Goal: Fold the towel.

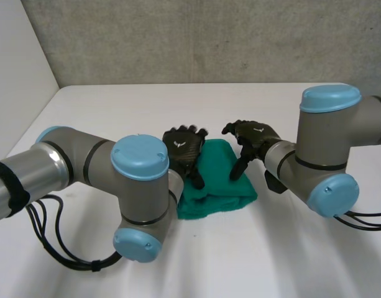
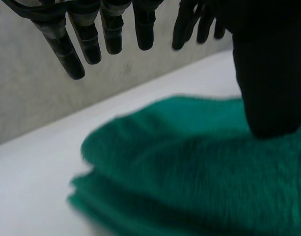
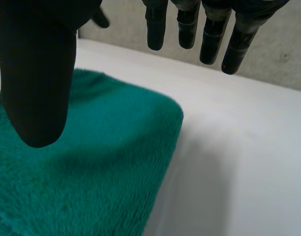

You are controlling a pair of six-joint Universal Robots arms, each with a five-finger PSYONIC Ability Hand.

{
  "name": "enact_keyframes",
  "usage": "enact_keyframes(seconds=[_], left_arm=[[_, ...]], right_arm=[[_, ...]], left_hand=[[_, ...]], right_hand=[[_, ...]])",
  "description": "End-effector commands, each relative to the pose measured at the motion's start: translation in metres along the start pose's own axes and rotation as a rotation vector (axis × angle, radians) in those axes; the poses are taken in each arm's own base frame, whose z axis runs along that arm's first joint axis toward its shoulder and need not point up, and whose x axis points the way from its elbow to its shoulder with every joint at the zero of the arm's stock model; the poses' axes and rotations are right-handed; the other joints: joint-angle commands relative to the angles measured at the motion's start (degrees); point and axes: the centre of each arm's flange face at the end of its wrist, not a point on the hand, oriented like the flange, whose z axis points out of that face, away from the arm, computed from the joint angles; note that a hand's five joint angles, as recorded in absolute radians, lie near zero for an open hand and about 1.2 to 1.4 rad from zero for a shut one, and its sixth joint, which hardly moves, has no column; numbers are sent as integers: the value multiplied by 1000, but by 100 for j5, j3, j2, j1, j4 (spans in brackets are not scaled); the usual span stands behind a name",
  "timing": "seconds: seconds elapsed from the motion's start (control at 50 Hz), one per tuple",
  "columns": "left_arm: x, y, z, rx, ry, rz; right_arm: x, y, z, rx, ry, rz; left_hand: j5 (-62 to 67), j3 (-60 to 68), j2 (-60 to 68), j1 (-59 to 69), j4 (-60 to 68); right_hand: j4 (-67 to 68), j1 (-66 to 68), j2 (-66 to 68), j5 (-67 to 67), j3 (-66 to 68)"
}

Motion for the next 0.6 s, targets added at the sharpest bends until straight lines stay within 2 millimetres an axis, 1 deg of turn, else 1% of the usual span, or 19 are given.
enact_keyframes(seconds=[0.02,0.08,0.14,0.16,0.18,0.26,0.3,0.34,0.4,0.42,0.44,0.46,0.48,0.5,0.54,0.56,0.58,0.6], left_arm=[[-18,21,-13,-128,-102,59],[-23,25,-18,-159,-107,113],[-25,27,-22,-175,-102,178],[-25,26,-24,-177,-101,186],[-25,26,-25,-179,-100,196],[-24,20,-29,-165,-94,211],[-22,17,-30,-156,-90,210],[-22,10,-31,-136,-91,206],[-23,-7,-34,-93,-95,192],[-23,-14,-35,-78,-96,189],[-26,-27,-37,-49,-103,180],[-26,-27,-37,-49,-103,180],[-27,-35,-38,-28,-102,175],[-32,-65,-44,41,-97,156],[-40,-85,-48,76,-102,142],[-46,-95,-51,91,-111,132],[-54,-105,-52,103,-126,118],[-72,-123,-57,128,-158,77]], right_arm=[[-2,8,10,-36,-14,-13],[-5,14,13,-61,-23,-38],[-15,22,15,-91,-44,-95],[-15,22,15,-91,-44,-95],[-18,31,17,-120,-47,-146],[-16,42,22,-182,-31,-229],[-13,41,22,-191,1,-248],[-10,39,22,-188,20,-245],[-10,16,17,-119,47,-249],[-11,-8,8,-47,57,-252],[-11,-20,3,-8,64,-252],[-11,-34,-4,36,72,-250],[-11,-55,-15,104,85,-239],[-11,-64,-21,139,93,-230],[-11,-83,-35,208,116,-209],[-10,-101,-51,275,150,-189],[-9,-110,-59,312,175,-180],[6,-131,-80,394,276,-157]], left_hand=[[299,333,292,295,283],[265,299,258,261,249],[132,166,125,127,115],[98,132,90,93,81],[81,115,73,76,64],[-20,14,-27,-25,-37],[-21,14,-28,-25,-37],[-37,-3,-45,-42,-54],[-88,-54,-95,-92,-104],[-105,-70,-112,-109,-121],[-171,-137,-178,-176,-188],[-172,-138,-179,-176,-188],[-189,-155,-196,-193,-205],[-239,-205,-246,-243,-255],[-239,-205,-246,-244,-256],[-239,-205,-246,-244,-256],[-239,-205,-246,-244,-256],[-223,-189,-230,-227,-239]], right_hand=[[-347,-193,-292,-409,-222],[-347,-193,-292,-409,-222],[-347,-193,-292,-409,-222],[-347,-193,-292,-409,-222],[-347,-193,-292,-409,-222],[-347,-193,-292,-409,-222],[-347,-193,-292,-409,-222],[-347,-193,-292,-409,-222],[-347,-193,-292,-409,-222],[-347,-193,-292,-409,-222],[-347,-193,-292,-409,-222],[-347,-193,-292,-409,-222],[-347,-193,-292,-409,-222],[-347,-193,-292,-409,-222],[-347,-193,-292,-409,-222],[-347,-193,-292,-409,-222],[-347,-193,-292,-409,-222],[-347,-193,-292,-409,-222]])
